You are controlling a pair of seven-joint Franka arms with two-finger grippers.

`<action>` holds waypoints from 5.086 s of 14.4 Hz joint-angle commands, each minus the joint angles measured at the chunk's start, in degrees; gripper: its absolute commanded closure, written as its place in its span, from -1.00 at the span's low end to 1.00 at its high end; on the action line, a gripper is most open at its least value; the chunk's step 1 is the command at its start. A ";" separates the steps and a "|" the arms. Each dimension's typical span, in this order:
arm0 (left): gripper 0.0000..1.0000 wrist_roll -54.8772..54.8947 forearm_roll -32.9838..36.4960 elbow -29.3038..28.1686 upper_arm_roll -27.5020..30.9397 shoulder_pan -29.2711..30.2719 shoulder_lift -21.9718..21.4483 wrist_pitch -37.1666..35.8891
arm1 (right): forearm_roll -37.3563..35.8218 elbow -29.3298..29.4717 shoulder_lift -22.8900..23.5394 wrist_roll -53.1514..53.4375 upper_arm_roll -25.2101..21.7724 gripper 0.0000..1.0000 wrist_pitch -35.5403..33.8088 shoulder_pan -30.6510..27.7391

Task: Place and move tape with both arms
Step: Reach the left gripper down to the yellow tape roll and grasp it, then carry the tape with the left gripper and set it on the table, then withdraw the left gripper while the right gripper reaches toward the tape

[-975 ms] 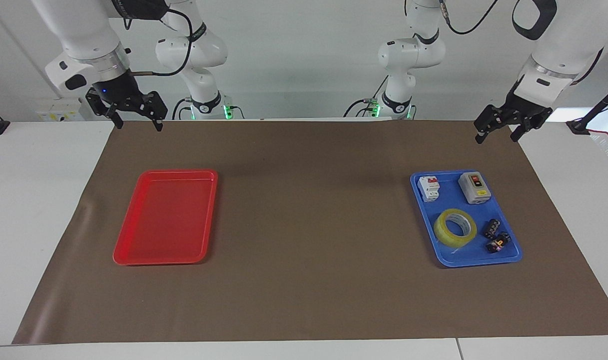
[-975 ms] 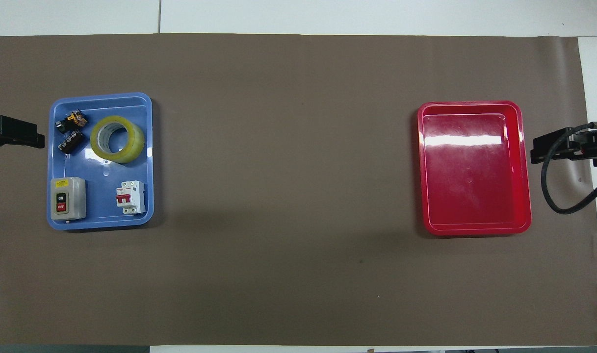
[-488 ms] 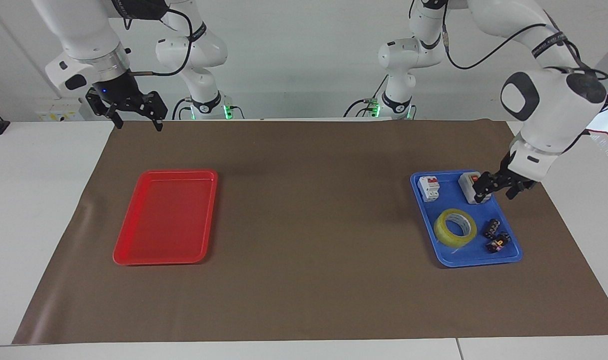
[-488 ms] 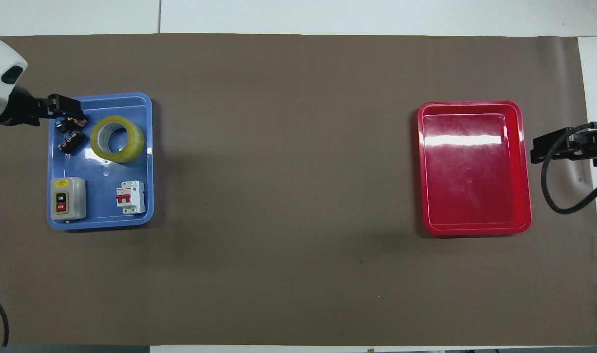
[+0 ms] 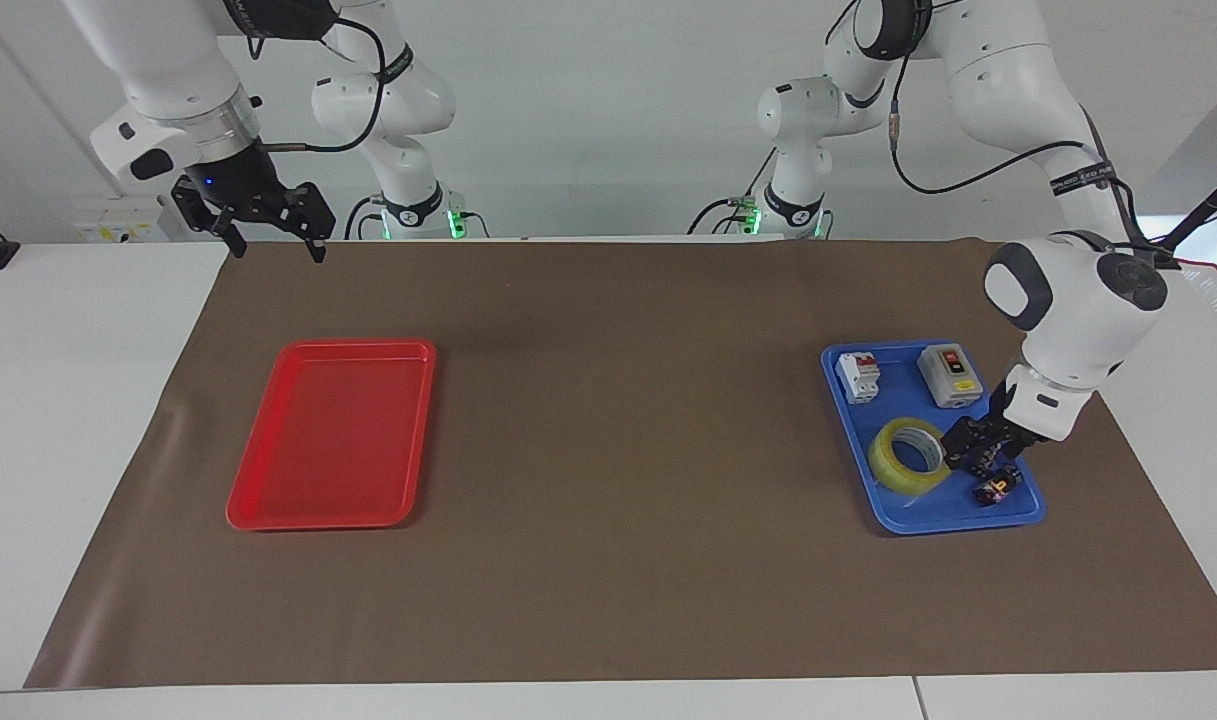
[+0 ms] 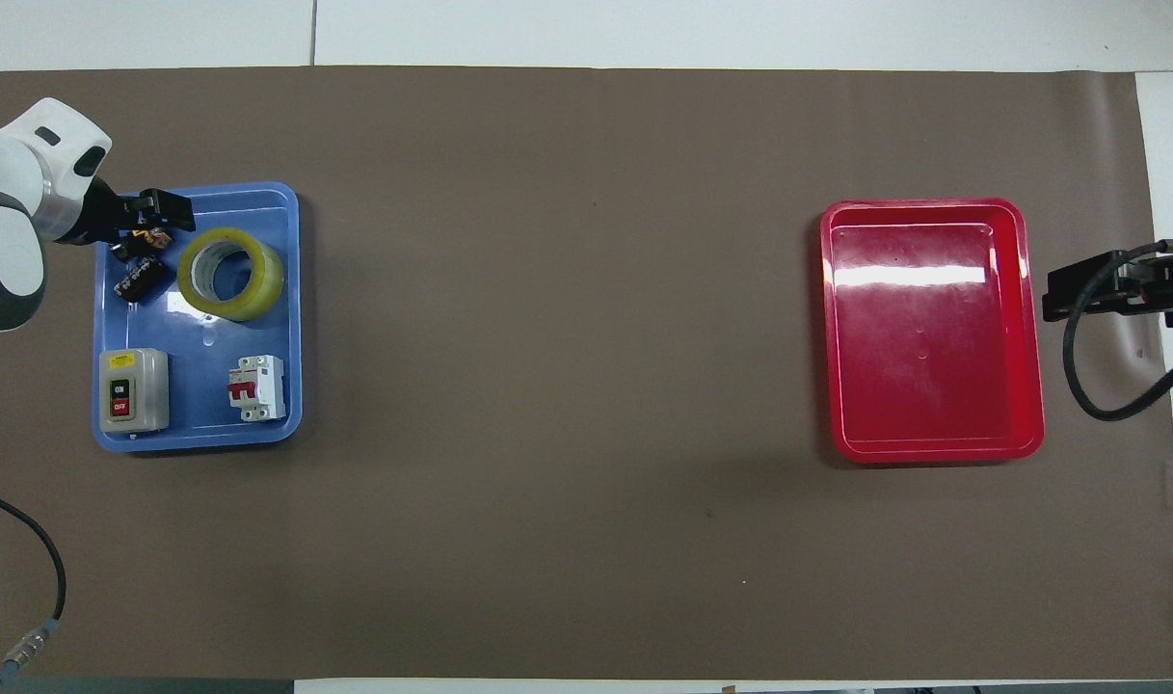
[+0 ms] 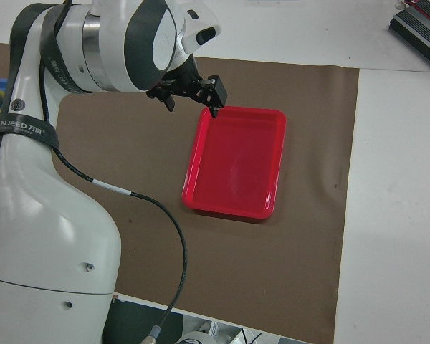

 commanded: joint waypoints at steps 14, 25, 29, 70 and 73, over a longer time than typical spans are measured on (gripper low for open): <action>-0.54 -0.20 1.19 -14.11 0.02 -1.36 -4.37 5.63 | 0.87 0.11 -0.31 -0.86 0.07 -1.00 -0.31 -0.25; 1.00 -1.87 1.10 -2.71 -0.07 -0.83 -4.46 -8.31 | 0.87 0.11 -0.31 -0.86 0.07 -1.00 -0.31 -0.25; 1.00 -6.94 1.01 1.10 -0.51 -3.10 -5.34 -14.50 | 0.87 0.11 -0.31 -0.86 0.07 -1.00 -0.31 -0.25; -1.00 -22.21 4.46 -6.37 -0.51 -20.46 -15.88 -15.03 | 1.05 -3.64 -1.62 -3.15 0.16 -1.00 1.61 1.75; -1.00 -12.63 -1.09 -4.27 -0.42 -13.24 -17.64 -18.00 | 2.44 -9.53 -1.81 -3.15 0.16 -1.00 11.25 7.72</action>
